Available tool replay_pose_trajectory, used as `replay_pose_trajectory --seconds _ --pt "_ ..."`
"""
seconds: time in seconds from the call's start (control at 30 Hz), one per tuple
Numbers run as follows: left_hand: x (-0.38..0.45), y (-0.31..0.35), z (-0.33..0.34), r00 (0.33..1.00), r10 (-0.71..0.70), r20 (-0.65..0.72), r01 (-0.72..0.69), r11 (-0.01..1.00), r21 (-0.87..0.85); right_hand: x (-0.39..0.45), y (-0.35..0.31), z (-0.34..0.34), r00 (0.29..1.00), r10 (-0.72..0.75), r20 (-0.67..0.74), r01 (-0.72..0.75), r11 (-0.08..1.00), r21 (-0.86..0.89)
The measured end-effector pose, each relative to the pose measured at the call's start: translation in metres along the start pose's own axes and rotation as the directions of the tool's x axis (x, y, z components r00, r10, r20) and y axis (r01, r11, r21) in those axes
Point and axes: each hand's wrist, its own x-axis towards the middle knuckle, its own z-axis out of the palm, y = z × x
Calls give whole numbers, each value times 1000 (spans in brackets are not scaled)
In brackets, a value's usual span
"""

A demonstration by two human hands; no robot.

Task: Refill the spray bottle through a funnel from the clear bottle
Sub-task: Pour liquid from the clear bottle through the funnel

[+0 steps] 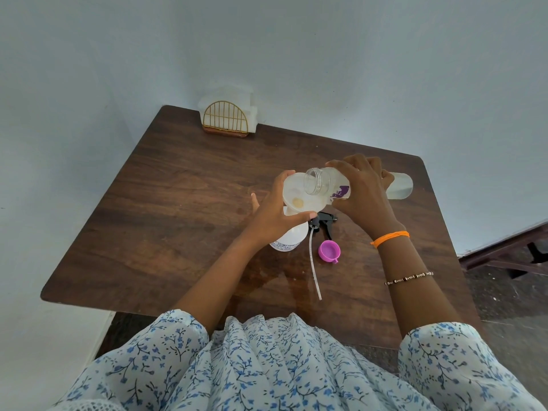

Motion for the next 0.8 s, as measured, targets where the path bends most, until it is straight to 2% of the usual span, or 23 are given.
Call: replay_pose_trajectory --seconds 0.8 --pt "0 -1 0 1000 -2 5 2 1000 3 0 1 2 999 -2 -35 1 1000 -25"
